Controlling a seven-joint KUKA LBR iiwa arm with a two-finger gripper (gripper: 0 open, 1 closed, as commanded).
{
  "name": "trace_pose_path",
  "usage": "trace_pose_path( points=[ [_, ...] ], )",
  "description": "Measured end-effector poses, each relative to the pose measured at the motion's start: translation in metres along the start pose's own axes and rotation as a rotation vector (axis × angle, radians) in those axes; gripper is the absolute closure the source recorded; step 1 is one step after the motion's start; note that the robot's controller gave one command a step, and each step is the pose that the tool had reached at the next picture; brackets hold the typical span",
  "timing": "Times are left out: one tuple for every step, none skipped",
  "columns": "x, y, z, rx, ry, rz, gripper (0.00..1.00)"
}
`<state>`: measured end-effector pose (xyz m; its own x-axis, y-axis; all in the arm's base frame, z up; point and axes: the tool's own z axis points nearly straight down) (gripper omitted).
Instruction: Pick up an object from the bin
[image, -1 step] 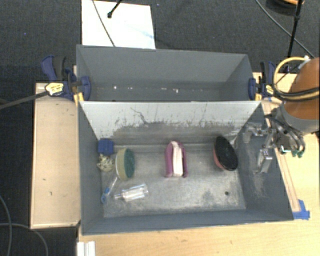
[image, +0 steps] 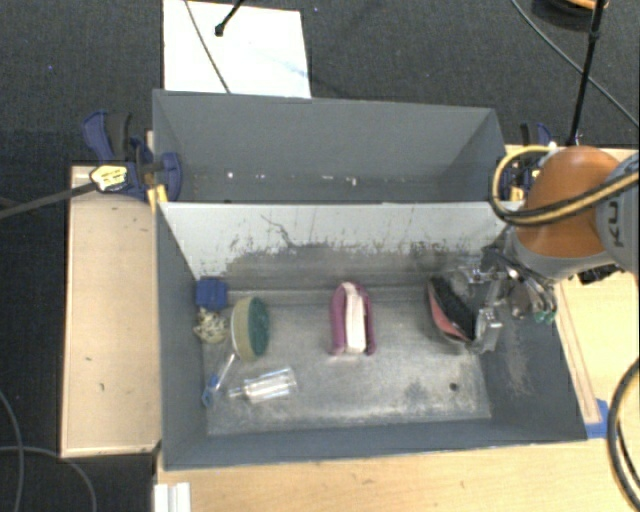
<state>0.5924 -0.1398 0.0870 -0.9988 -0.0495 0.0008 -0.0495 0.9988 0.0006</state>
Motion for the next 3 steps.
trace_pose_path(
  points=[
    [0.004,0.008,0.016,0.001,-0.006,-0.001,0.00],
    [0.002,0.008,0.014,0.003,-0.010,-0.005,1.00],
    [0.017,0.013,-0.136,0.004,-0.011,-0.012,1.00]
  ],
)
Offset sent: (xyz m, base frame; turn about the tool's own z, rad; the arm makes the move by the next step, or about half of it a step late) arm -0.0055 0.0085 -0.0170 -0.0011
